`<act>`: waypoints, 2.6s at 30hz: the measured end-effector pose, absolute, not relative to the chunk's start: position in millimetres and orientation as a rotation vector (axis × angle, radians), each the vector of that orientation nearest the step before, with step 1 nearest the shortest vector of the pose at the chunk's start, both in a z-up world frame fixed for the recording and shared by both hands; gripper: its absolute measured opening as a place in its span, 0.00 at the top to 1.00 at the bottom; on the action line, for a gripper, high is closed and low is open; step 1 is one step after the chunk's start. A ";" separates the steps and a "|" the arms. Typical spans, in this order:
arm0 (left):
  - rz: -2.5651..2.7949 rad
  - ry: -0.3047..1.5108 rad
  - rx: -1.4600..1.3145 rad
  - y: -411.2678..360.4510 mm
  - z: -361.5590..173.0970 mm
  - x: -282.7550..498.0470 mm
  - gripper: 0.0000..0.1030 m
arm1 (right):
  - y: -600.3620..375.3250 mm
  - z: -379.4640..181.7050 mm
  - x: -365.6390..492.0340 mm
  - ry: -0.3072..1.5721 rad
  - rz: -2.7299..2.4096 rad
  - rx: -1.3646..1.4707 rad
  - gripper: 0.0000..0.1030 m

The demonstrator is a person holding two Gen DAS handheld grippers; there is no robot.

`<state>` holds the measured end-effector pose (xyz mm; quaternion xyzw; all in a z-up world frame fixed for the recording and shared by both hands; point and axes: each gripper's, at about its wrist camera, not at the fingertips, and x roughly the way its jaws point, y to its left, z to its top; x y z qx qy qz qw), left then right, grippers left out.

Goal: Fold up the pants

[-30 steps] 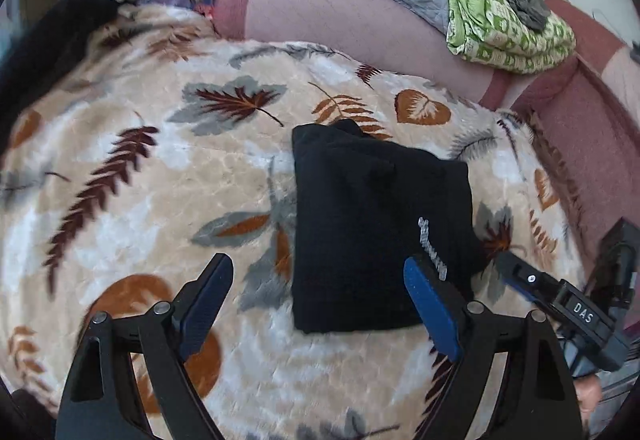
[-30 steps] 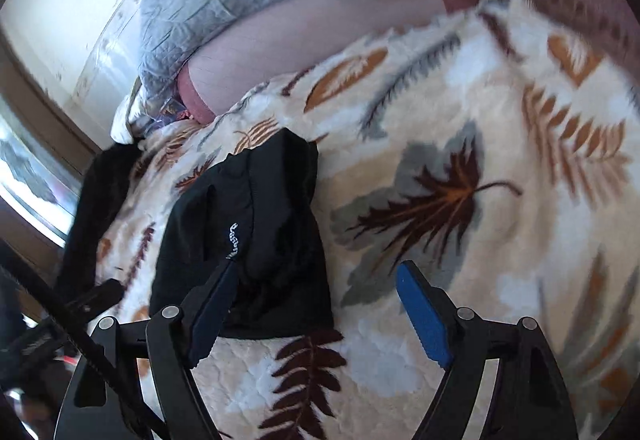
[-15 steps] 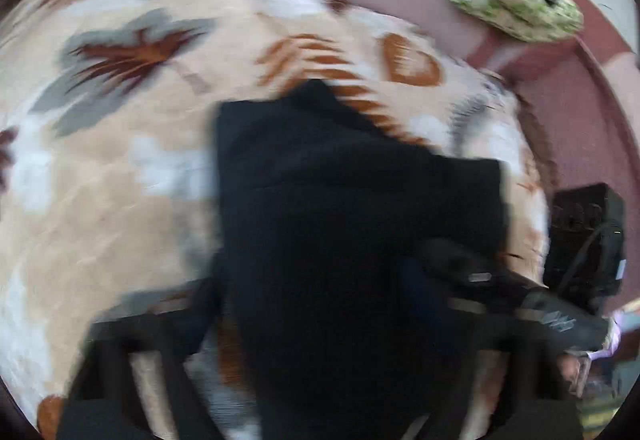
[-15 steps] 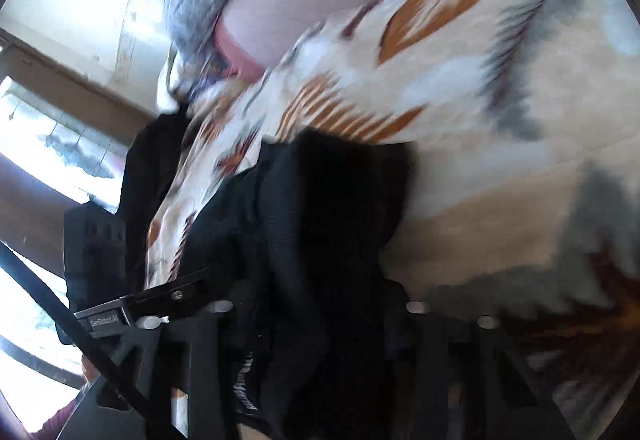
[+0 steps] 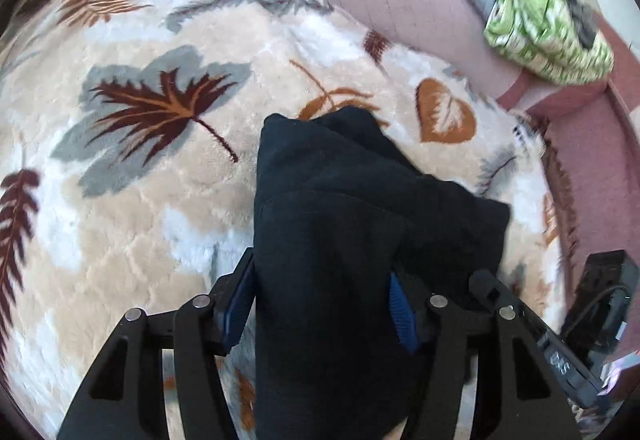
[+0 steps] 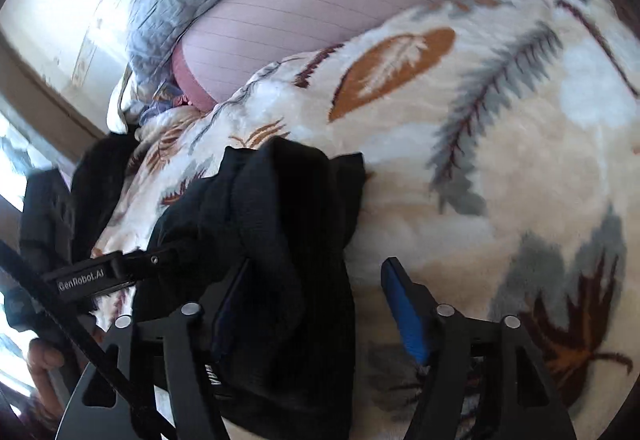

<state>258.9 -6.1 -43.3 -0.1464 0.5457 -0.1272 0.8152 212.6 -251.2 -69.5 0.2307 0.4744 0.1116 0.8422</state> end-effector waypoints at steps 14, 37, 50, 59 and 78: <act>-0.232 1.113 -0.080 -25.7 -48.3 179.9 0.33 | -243.8 -67.7 209.2 1.000 0.384 0.600 0.27; -0.023 0.333 0.065 -19.9 101.3 -3.6 0.00 | -203.6 -1.3 32.6 0.759 0.018 0.227 0.15; -0.048 0.712 0.067 -27.7 35.1 19.2 0.00 | -197.6 -31.1 23.6 0.781 -0.064 0.084 0.15; -0.031 0.880 0.020 -20.2 7.8 36.7 0.00 | -211.6 -52.7 40.1 0.888 -0.118 0.115 0.15; 0.000 0.991 0.115 -35.2 -20.7 42.1 0.00 | -204.0 -65.8 49.0 0.956 -0.135 0.049 0.14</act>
